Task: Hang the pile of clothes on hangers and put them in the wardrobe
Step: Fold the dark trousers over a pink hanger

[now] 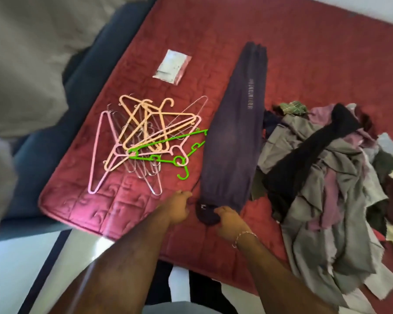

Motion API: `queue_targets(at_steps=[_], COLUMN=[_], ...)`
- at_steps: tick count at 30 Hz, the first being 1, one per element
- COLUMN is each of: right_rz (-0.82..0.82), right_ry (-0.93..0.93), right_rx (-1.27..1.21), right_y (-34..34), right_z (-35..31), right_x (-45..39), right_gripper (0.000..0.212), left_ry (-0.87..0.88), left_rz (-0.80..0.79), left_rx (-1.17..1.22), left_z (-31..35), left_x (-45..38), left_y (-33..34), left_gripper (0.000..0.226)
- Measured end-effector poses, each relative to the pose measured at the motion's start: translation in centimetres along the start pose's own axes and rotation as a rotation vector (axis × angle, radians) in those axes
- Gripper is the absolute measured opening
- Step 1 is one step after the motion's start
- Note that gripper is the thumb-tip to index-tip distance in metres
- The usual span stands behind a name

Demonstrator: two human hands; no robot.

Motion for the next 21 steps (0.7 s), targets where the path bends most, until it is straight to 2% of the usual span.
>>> queue_targets(at_steps=[3,7,10,14,17,20,21], right_rz=[0.054,0.075,0.085,0.174,0.233,0.273,0.266], right_ry=[-0.064,-0.101,-0.106,0.048,0.191,0.279,0.271], right_rx=[-0.038,-0.066,-0.066,-0.208,-0.284,-0.489,-0.59], right_y=[-0.1,1.3,2.2,2.8,2.8,2.2,1.9], right_z=[-4.3,-8.2,-10.2,-10.2,-8.1,-6.7,-6.8], right_x=[-3.6,-9.5,-14.1,-20.9,-25.8,-29.8,-30.4], right_gripper=[0.053,0.034,0.045,0.048,0.052,0.059,0.055], left_ry=[-0.047,-0.119,-0.151,-0.104,-0.015,0.044,0.052], left_rz=[0.108,0.165,0.209,0.274,0.371,0.483,0.488], left_rx=[0.083,0.15,0.199,0.248,0.381,0.49,0.494], left_z=[-2.7,-7.5,-10.6,-13.5,-14.2,-14.0,-13.8], left_x=[0.5,0.1,-1.0,-2.7,-3.6,-4.3,-4.5], left_y=[-2.6,-4.9,-5.8,-6.5,-6.9,-7.6,-7.8], left_gripper=[0.06,0.066,0.06,0.061,0.056,0.051,0.05])
Point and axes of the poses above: each hand's wrist, its own x-axis away from the middle knuckle, its own y-axis out of the palm, z = x × y, the point moved 2 cm from there along -x, towards the middle knuckle, and after that the axes turned 4 degrees about -y, right-handed, at the moved point
